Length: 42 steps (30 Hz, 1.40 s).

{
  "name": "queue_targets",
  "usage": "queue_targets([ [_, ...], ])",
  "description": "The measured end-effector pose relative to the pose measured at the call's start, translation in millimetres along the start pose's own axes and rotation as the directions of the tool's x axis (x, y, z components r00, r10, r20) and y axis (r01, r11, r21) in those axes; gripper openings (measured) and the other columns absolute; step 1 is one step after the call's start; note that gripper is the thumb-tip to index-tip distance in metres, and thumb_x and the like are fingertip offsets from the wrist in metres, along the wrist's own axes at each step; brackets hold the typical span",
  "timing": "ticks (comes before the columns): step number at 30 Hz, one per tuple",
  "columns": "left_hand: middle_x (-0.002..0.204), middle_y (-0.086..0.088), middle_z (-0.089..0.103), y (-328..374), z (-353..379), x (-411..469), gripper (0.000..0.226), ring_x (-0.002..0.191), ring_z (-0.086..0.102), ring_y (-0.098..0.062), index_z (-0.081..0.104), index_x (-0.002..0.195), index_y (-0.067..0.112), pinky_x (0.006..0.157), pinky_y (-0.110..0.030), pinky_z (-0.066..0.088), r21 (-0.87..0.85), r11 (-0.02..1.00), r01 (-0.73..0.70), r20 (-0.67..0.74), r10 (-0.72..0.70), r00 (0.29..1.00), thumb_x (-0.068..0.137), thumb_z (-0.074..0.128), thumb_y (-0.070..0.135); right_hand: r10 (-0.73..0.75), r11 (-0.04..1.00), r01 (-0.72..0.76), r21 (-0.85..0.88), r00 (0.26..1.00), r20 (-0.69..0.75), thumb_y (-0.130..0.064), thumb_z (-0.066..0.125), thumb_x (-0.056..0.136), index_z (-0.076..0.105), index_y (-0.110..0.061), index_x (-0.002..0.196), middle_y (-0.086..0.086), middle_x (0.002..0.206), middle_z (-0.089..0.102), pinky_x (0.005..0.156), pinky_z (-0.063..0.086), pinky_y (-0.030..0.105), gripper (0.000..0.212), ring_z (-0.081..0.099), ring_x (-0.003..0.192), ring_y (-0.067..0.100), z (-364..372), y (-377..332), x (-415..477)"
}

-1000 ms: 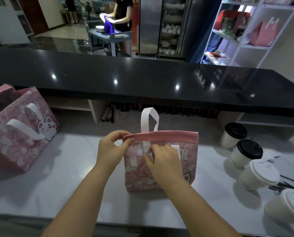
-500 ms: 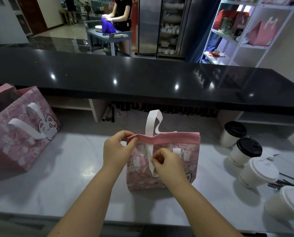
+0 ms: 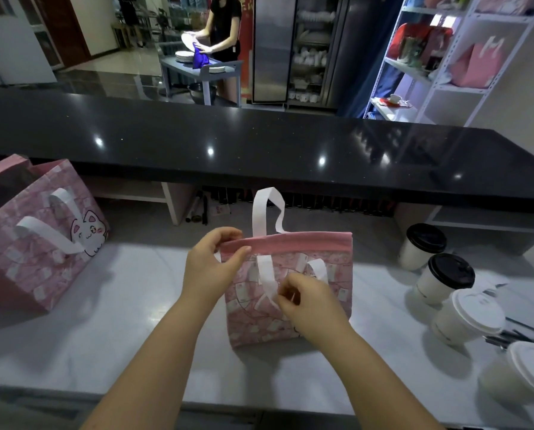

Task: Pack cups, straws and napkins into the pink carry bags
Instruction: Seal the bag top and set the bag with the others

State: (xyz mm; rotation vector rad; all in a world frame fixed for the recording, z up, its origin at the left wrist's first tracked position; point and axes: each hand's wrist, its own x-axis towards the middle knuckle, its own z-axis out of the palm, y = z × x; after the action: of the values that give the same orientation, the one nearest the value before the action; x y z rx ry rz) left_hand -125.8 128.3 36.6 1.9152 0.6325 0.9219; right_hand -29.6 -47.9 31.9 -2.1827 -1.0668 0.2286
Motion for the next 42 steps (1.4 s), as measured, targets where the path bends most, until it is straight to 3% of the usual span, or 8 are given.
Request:
queue_targets([
  [3,0.099,0.023,0.067,-12,-1,-9,0.029,0.093,0.063,0.001,0.064,0.104,0.041,0.078,-0.023,0.056,-0.134,0.983,0.126,-0.060,-0.135,0.989,0.082,0.076,0.029,-0.231,0.958,0.273,0.090,0.917,-0.325,-0.020,0.070,0.085,0.062,-0.024,0.076,-0.016,0.072,0.057,0.062,0.045,0.019,0.012,0.053,0.068,0.005,-25,8,0],
  [6,0.096,0.021,0.070,-20,-6,-14,0.024,0.090,0.066,-0.004,0.069,0.094,0.047,0.075,-0.023,0.056,-0.202,0.965,0.165,-0.066,-0.182,0.981,0.083,0.073,0.027,-0.120,0.949,0.266,0.167,0.798,-0.590,-0.014,0.068,0.088,0.066,-0.025,0.100,-0.011,0.093,0.062,0.074,0.050,0.027,0.016,0.057,0.083,0.009,-53,39,9],
  [11,0.084,0.016,0.072,-20,-5,-3,0.024,0.081,0.068,-0.005,0.072,0.079,0.044,0.074,-0.025,0.056,-0.167,0.969,0.180,-0.092,-0.197,0.976,0.081,0.076,0.020,0.216,0.895,-0.134,0.425,0.965,-0.150,-0.023,0.069,0.088,0.058,-0.039,0.122,-0.015,0.121,0.059,0.091,0.048,0.031,0.039,0.054,0.112,0.007,-68,77,44],
  [16,0.078,0.010,0.074,-22,-3,0,0.023,0.076,0.070,-0.008,0.075,0.075,0.039,0.070,-0.024,0.058,-0.213,0.956,0.203,-0.130,-0.233,0.964,0.079,0.077,0.017,0.322,0.781,-0.110,0.615,0.914,-0.246,-0.008,0.069,0.086,0.064,-0.028,0.080,-0.006,0.082,0.066,0.064,0.051,0.020,0.022,0.064,0.082,0.014,-53,83,59],
  [21,0.101,0.014,0.073,-26,2,-31,0.020,0.093,0.068,-0.001,0.072,0.095,0.045,0.072,-0.013,0.054,-0.425,0.870,0.251,-0.089,-0.316,0.944,0.076,0.072,0.038,0.315,0.644,-0.041,0.764,0.924,-0.216,-0.009,0.073,0.084,0.069,-0.033,0.101,-0.013,0.097,0.072,0.066,0.055,0.017,0.030,0.067,0.086,0.000,-34,94,40],
  [29,0.099,0.019,0.073,-69,13,-118,0.033,0.095,0.068,-0.001,0.068,0.105,0.034,0.071,-0.016,0.056,-0.325,0.784,0.529,0.026,-0.551,0.834,0.074,0.076,0.025,0.372,0.572,-0.378,0.728,0.911,0.180,-0.026,0.078,0.071,0.075,-0.023,0.096,0.002,0.099,0.075,0.076,0.056,0.032,0.025,0.071,0.094,0.021,5,150,-24],
  [34,0.083,0.012,0.075,-60,27,-109,0.015,0.074,0.070,-0.003,0.070,0.090,0.028,0.059,-0.013,0.053,-0.343,0.794,0.502,-0.091,-0.559,0.824,0.094,0.061,0.017,0.344,0.539,-0.383,0.750,0.913,0.219,-0.020,0.069,0.087,0.077,-0.025,0.089,0.001,0.094,0.076,0.061,0.055,0.022,0.009,0.072,0.084,0.017,11,137,-3],
  [42,0.088,0.004,0.076,-76,31,-136,0.018,0.089,0.072,-0.017,0.071,0.091,0.021,0.074,-0.022,0.056,-0.363,0.755,0.547,-0.161,-0.629,0.761,0.084,0.070,0.004,0.427,0.491,-0.422,0.762,0.879,0.211,-0.008,0.074,0.081,0.071,-0.010,0.088,0.005,0.087,0.075,0.063,0.056,0.023,0.008,0.071,0.082,0.022,17,160,-1],
])
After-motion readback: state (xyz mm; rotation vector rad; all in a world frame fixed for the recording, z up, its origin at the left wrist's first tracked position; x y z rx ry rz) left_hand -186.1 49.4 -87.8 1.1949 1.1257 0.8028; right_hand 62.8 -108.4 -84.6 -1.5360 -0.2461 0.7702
